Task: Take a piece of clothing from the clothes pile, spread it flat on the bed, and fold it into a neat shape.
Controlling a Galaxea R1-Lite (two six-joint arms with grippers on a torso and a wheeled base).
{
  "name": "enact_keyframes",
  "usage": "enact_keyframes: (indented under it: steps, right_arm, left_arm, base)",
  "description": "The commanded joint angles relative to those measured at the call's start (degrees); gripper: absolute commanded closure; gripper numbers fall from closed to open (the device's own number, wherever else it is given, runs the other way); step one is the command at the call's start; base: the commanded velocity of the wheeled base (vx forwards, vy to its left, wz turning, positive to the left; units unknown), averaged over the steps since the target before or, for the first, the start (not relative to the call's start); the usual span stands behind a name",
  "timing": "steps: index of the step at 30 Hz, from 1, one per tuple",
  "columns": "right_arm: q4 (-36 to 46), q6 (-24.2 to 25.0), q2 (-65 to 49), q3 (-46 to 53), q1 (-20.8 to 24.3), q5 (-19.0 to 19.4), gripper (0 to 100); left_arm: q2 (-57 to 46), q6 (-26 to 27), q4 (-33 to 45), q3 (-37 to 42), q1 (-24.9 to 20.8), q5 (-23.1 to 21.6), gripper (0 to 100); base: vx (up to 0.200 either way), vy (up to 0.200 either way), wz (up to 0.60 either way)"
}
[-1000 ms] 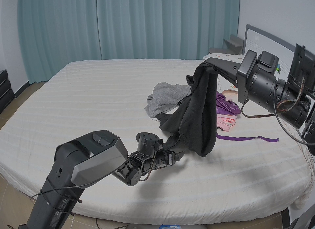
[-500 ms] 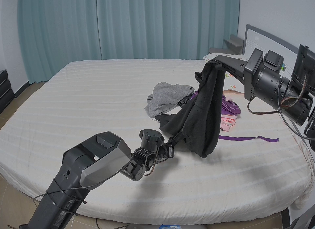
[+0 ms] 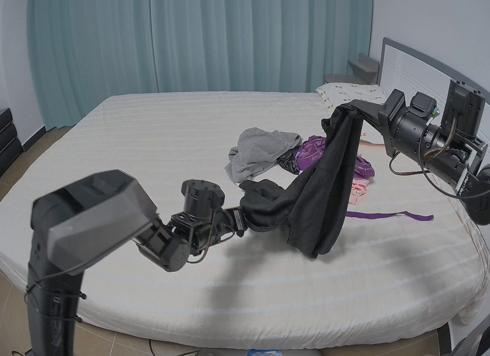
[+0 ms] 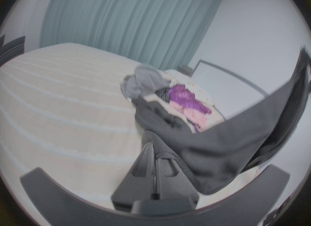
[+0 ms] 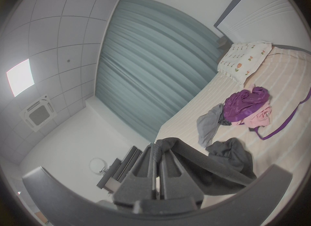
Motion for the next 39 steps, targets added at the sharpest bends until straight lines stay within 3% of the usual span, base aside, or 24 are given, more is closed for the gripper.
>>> enact_keyframes:
  steps: [1, 6, 13, 19, 30, 39]
  right_arm:
    - [-2.2, 0.2, 11.0, -6.1, -5.4, -4.9, 100]
    - [-5.6, 0.0, 7.5, -10.9, -5.8, -8.7, 100]
    - [-5.7, 0.1, 4.6, -1.8, -5.7, -6.1, 100]
    - [-7.3, 1.0, 6.1, 10.3, -6.4, 0.5, 100]
    - [-8.7, 7.9, 8.5, 15.2, -4.9, 0.8, 100]
    - [-8.8, 7.6, 8.6, 18.3, -4.8, 0.3, 100]
  left_arm:
    - [-20.2, -3.4, 0.5, 6.7, 4.9, 5.3, 100]
    - [-26.2, -3.4, 0.2, 6.6, 6.5, 8.1, 100]
    - [-28.8, -6.5, -3.3, 14.1, 6.9, 8.0, 100]
    - [-24.5, -8.9, -11.4, 22.6, 4.2, 8.1, 100]
    - [-21.1, -13.5, -13.7, 28.7, 2.6, 8.2, 100]
    - [-21.5, -15.9, -14.0, 33.0, 2.2, 8.0, 100]
  base:
    - [0.000, 0.000, 0.00]
    - [0.000, 0.000, 0.00]
    - [0.000, 0.000, 0.00]
    - [0.000, 0.000, 0.00]
    - [0.000, 0.000, 0.00]
    - [0.000, 0.000, 0.00]
